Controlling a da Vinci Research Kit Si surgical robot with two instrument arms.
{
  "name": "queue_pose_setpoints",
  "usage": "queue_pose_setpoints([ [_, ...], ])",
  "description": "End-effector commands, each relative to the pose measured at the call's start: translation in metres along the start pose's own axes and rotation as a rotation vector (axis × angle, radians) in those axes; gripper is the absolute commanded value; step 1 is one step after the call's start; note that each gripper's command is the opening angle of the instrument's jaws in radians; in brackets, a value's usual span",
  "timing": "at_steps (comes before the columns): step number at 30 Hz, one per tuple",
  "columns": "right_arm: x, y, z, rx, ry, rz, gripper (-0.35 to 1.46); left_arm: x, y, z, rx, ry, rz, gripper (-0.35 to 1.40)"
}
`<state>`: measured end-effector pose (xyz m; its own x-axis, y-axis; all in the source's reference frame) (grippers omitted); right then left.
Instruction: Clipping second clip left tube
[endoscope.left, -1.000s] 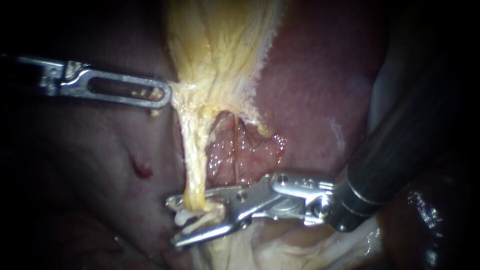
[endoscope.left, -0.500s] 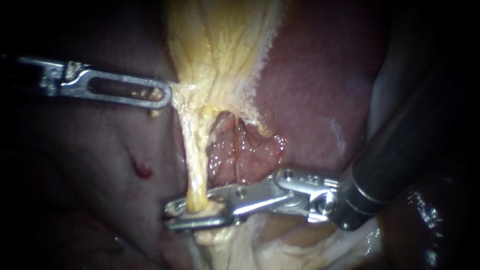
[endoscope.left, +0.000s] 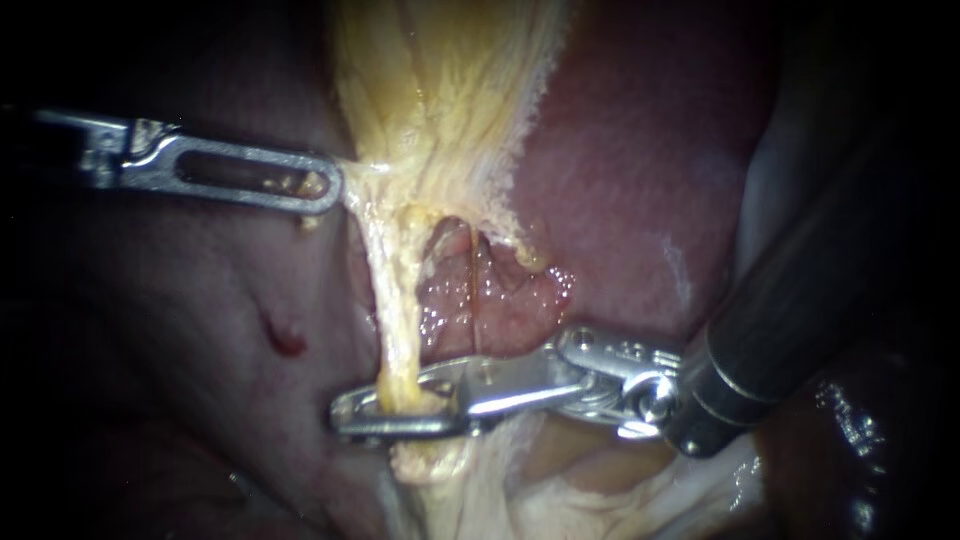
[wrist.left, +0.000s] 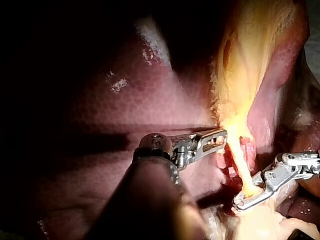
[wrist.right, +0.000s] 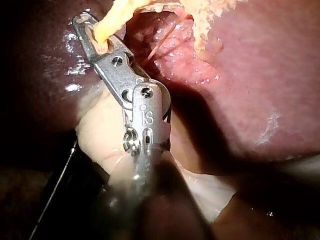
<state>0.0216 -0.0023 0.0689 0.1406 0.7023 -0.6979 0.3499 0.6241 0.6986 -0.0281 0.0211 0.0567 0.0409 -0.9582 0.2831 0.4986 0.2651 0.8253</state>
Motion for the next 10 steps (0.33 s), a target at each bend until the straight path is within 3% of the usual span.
queue_pose_setpoints([
  [1,-0.0001,0.0001,-0.0001,-0.002,-0.001,-0.001,-0.35,0.0000,0.0000,0.0000,0.000,0.000,0.000,-0.35],
  [10,-0.0001,0.0001,-0.0002,-0.001,-0.001,0.000,-0.35,0.0000,0.0000,0.0000,0.000,0.000,0.000,-0.35],
])
